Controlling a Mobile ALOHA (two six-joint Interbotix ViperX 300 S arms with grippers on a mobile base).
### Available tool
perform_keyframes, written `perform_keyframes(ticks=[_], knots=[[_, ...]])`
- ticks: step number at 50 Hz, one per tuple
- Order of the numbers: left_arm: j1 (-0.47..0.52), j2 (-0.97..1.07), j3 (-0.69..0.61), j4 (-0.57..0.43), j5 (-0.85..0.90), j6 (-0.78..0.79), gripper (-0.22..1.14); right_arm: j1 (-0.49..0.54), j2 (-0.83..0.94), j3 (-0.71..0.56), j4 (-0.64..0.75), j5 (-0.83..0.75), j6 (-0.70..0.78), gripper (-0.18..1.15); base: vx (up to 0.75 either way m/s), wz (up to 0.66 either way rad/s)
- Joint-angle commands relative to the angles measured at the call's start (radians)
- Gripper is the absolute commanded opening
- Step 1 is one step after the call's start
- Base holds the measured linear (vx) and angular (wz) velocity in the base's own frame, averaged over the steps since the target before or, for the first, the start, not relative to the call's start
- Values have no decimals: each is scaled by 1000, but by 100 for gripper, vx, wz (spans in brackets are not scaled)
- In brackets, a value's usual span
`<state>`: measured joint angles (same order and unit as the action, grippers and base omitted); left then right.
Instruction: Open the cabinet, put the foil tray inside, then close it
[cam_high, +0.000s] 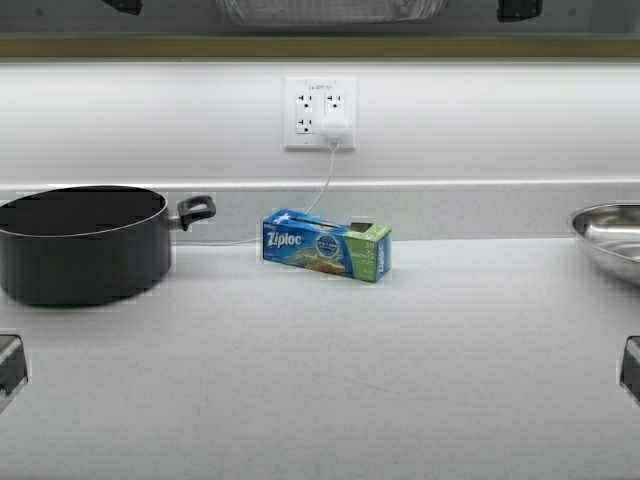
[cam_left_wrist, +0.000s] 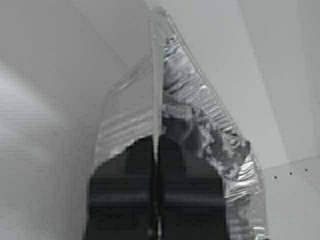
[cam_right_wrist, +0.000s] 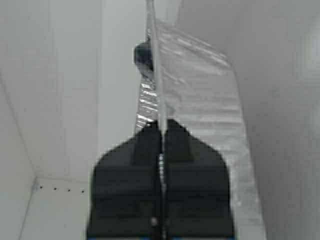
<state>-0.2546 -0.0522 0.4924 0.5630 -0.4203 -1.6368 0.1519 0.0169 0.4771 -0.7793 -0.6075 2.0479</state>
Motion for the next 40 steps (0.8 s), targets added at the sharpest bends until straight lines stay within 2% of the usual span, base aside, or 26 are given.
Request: perform_keyframes(ticks=[1,19,24,28,35,37,40], knots=[[-3,-14,0,-15,-3,0,3,5,-11,-15,0,0,-2,8,6,0],[-3,-2,9,-52,2,8,3,-25,5,-23,2,8,-9,9,3,0],[2,5,14,-101,-5,11,8,-40,9,-32,5,3,-18,22,1,1],[8,5,20,-160,-26,20,24,-54,11,-40,11,-8,-29,47,1,1],[32,2,20,-225,-92,72,68,-84,9,-51,29,-34,-49,93,0,0],[37,0,21,-247,-101,86,80,-94,9,-55,32,-34,-51,101,0,0],[46,-5,25,-278,-101,98,93,-106,9,-58,32,-34,-52,102,0,0]])
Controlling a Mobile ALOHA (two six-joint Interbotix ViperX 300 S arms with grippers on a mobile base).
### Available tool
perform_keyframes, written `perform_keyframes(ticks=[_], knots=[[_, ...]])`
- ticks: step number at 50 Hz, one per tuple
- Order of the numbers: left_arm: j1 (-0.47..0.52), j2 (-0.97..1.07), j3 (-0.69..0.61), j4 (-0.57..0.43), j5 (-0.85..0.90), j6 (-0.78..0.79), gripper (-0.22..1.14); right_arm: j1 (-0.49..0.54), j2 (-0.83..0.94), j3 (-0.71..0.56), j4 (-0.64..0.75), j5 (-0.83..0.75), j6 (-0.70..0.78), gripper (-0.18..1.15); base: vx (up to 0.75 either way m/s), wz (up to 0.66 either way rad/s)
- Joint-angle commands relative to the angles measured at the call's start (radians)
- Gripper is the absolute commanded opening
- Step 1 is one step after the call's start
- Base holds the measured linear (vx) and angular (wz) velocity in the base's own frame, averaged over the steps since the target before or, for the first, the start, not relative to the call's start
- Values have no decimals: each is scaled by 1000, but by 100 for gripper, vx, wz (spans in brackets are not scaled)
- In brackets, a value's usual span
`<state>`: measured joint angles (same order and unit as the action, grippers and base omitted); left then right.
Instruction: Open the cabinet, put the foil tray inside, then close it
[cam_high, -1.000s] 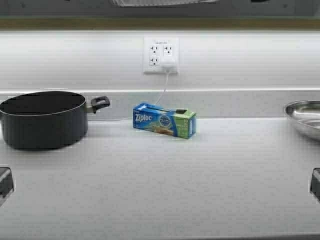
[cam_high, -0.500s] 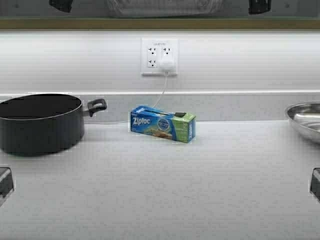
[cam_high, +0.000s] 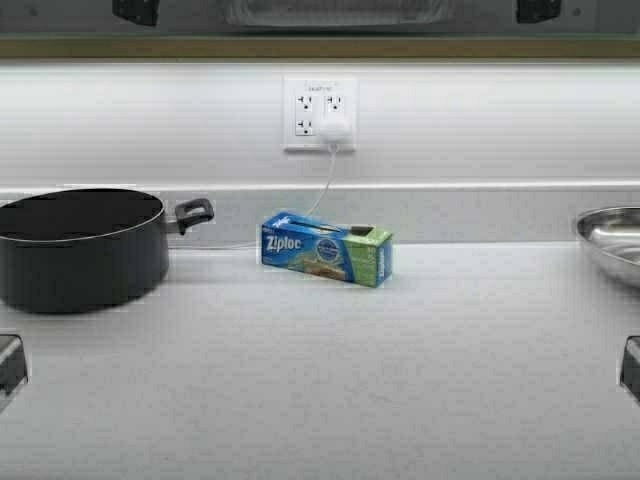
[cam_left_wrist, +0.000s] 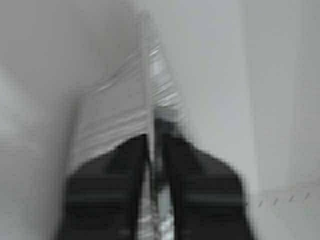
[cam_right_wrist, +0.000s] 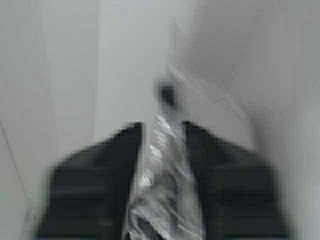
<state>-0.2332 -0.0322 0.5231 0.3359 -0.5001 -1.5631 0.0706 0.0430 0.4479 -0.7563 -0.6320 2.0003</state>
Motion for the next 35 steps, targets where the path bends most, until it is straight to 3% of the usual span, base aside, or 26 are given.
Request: perform_keyframes(ticks=[1,18,24,28,32,35], knots=[[26,-25,-5,-60,-20,29,96,-29,-17,-29,9,-9,-5,102,0,0],[71,-60,25,-74,-38,35,96,-43,-21,-35,-8,-18,-12,101,0,0],[74,-97,41,-40,-61,80,85,-43,-38,-34,-60,-69,-37,94,0,0],[74,-137,48,-8,-43,153,58,-38,-71,-23,-100,-40,-97,70,0,0],[74,-184,52,25,25,255,14,-15,-123,6,-130,43,-186,27,0,0],[71,-222,55,40,92,351,-11,9,-173,28,-143,112,-285,-3,0,0]])
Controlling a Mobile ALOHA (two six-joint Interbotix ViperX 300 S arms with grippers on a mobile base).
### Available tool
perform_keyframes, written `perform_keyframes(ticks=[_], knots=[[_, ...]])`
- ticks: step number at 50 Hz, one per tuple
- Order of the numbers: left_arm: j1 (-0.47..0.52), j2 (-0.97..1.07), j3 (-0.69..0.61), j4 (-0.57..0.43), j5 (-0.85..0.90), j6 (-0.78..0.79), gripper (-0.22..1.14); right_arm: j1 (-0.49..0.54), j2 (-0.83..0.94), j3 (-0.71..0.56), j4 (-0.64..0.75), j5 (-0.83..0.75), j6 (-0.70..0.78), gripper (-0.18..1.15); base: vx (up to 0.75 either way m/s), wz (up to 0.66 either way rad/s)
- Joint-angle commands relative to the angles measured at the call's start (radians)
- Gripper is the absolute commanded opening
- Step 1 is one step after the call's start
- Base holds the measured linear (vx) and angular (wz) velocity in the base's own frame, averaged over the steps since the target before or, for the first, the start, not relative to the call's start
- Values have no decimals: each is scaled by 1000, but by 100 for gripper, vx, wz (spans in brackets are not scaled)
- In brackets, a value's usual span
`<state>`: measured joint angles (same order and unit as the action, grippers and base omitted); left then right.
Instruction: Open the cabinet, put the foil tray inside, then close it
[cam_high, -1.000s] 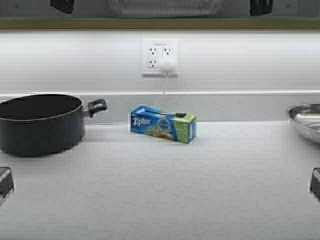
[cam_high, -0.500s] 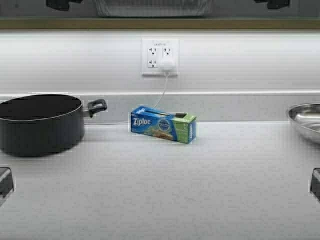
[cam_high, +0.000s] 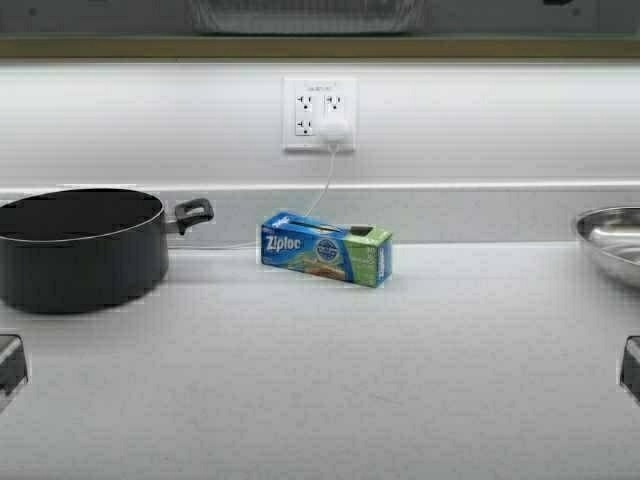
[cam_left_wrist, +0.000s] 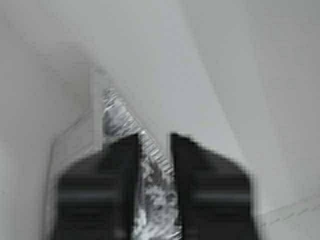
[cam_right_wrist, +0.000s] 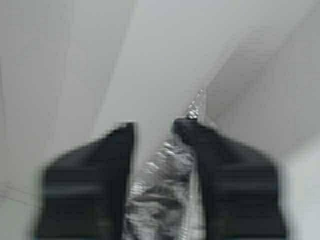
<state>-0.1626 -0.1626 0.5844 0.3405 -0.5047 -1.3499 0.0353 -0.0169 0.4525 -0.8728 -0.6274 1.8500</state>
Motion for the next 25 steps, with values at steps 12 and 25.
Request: perform_keyframes(ticks=[12,25], knots=[[-67,-193,2,20,400,618,8,253,-273,48,6,540,-669,11,0,0],[-94,-267,141,-34,425,726,5,322,-339,146,132,615,-793,8,-1,0]])
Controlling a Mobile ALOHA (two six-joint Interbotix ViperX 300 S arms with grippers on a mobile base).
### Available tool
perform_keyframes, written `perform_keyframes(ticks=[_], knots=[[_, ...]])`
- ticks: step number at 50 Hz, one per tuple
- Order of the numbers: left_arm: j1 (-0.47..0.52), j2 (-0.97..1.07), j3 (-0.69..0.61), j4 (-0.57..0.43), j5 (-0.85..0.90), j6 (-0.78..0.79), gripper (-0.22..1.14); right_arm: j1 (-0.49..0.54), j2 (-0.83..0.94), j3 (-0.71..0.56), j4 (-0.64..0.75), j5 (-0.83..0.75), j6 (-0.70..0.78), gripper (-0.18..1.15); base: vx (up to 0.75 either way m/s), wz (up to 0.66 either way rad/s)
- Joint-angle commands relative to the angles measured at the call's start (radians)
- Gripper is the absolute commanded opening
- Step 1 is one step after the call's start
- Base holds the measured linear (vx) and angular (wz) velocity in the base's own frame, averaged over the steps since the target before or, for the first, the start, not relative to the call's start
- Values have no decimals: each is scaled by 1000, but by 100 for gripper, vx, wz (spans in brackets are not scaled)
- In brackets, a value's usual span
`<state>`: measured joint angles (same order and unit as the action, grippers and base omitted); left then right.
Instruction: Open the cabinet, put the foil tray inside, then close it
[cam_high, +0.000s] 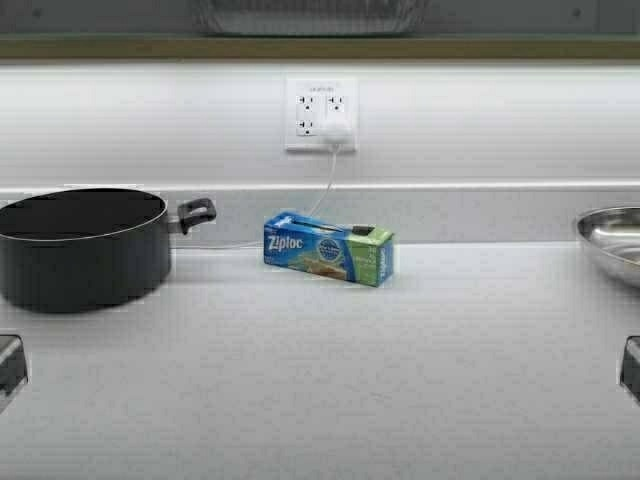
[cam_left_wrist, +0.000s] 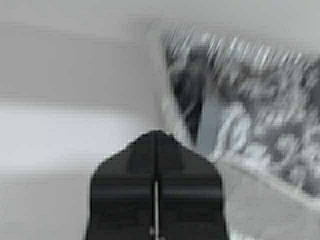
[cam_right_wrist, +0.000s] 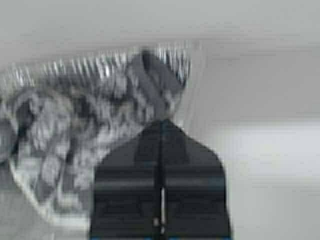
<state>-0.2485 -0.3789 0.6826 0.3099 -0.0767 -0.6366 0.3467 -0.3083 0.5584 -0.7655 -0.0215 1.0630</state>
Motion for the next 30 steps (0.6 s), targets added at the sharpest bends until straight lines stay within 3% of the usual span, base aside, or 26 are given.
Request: perform_keyframes(ticks=[1,30], knots=[[-8,-55,51,-3,-3,15,5,11,-51,46,25,9,-8,8,-2,1],[-9,-97,94,0,12,71,5,14,-104,100,21,40,-89,7,-9,-1]])
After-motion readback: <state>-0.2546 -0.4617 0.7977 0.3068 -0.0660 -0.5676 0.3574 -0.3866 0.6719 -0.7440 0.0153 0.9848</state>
